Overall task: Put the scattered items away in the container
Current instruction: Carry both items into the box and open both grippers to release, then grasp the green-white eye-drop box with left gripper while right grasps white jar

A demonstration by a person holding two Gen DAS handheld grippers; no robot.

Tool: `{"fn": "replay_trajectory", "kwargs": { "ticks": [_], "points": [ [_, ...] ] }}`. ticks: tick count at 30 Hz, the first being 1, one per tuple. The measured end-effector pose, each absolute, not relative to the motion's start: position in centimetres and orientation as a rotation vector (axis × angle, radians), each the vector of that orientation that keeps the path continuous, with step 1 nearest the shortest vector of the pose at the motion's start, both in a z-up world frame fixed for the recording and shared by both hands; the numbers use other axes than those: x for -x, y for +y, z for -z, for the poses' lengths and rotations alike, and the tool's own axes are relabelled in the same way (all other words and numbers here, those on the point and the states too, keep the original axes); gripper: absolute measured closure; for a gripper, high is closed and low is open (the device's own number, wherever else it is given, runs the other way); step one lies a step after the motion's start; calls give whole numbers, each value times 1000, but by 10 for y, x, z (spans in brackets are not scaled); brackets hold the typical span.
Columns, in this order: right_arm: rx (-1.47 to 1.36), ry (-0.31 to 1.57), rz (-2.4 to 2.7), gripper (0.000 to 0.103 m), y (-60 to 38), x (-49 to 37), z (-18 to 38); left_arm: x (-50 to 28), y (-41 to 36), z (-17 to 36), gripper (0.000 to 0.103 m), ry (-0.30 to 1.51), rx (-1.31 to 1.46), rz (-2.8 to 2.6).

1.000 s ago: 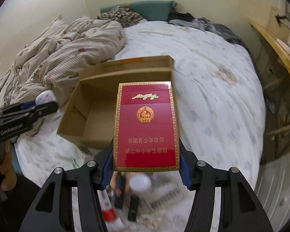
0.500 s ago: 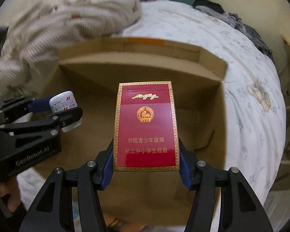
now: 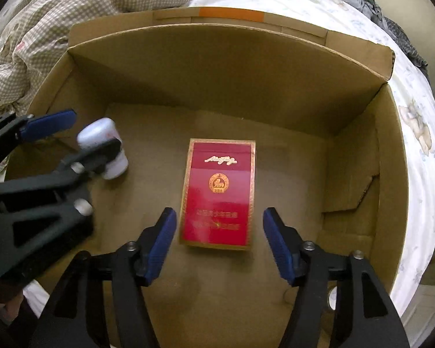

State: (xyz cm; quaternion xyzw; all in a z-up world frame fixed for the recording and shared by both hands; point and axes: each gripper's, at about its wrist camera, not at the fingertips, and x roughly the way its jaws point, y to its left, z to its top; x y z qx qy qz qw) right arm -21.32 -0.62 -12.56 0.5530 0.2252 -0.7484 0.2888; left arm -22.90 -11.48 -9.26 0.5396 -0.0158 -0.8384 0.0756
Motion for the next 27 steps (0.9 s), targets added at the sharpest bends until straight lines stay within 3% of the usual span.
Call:
{"fn": "replay_trajectory", "kwargs": {
  "ticks": [2,12,18,27],
  "points": [
    [-1463,605,2014,28,-2,209,121,225,-114,91,35,-40,-1615,2530],
    [-1301,533,2061,28,40,171,46,209,-135,63,33,184,-1593,2516],
    [-1227,422,2079,26,71,146,0,168,-129,27,33,154,-1574,2566],
    [-1219,346,2070,25,120,111,17,88,-96,-5,31,174,-1531,2703]
  ]
}}
